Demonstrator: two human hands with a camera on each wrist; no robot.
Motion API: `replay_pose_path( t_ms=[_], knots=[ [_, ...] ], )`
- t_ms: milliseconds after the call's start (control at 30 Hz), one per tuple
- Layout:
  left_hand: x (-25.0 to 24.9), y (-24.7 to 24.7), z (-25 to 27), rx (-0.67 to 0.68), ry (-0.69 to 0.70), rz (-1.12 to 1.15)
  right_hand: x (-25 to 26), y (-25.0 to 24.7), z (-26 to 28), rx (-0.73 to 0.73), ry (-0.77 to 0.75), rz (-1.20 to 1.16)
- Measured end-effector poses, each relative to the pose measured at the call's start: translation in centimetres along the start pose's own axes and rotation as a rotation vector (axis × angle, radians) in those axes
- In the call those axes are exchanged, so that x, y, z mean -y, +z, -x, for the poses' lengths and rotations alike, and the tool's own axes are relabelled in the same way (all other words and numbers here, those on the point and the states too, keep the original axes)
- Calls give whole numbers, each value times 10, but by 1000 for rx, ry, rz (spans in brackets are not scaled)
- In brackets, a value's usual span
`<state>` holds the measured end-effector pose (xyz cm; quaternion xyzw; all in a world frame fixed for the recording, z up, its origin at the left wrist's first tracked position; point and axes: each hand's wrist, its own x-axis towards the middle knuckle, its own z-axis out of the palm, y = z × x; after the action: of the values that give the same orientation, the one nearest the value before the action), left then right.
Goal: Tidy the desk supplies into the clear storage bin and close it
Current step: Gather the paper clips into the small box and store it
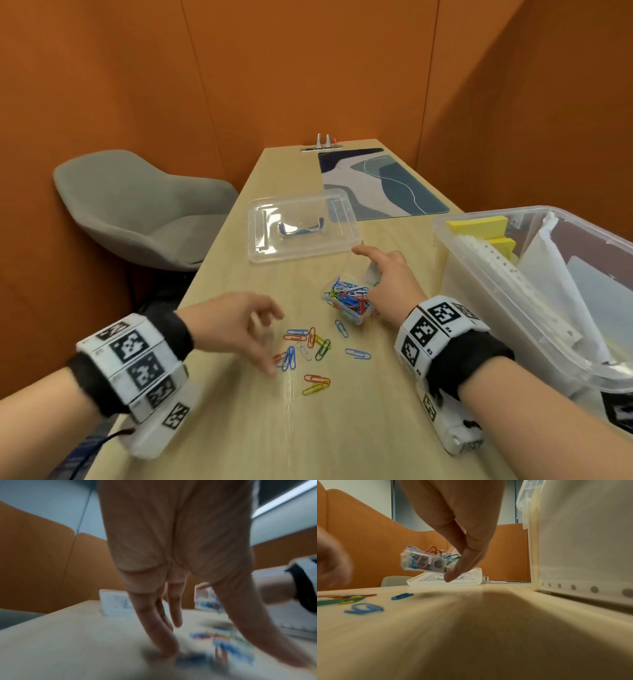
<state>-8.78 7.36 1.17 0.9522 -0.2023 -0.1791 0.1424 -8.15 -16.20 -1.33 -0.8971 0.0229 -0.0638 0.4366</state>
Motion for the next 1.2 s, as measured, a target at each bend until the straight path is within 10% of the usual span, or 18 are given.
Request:
replay_pose_path(
  t_ms=[433,667,1200],
  knots=[
    [-32,29,-40,-198,101,57,0,-4,0,-156,76,7],
    [-38,41,-34,92,294,-15,1,-4,1,-134,61,15],
    [-38,-3,-39,-57,333,265,2,-3,2,-2,4,62]
  ],
)
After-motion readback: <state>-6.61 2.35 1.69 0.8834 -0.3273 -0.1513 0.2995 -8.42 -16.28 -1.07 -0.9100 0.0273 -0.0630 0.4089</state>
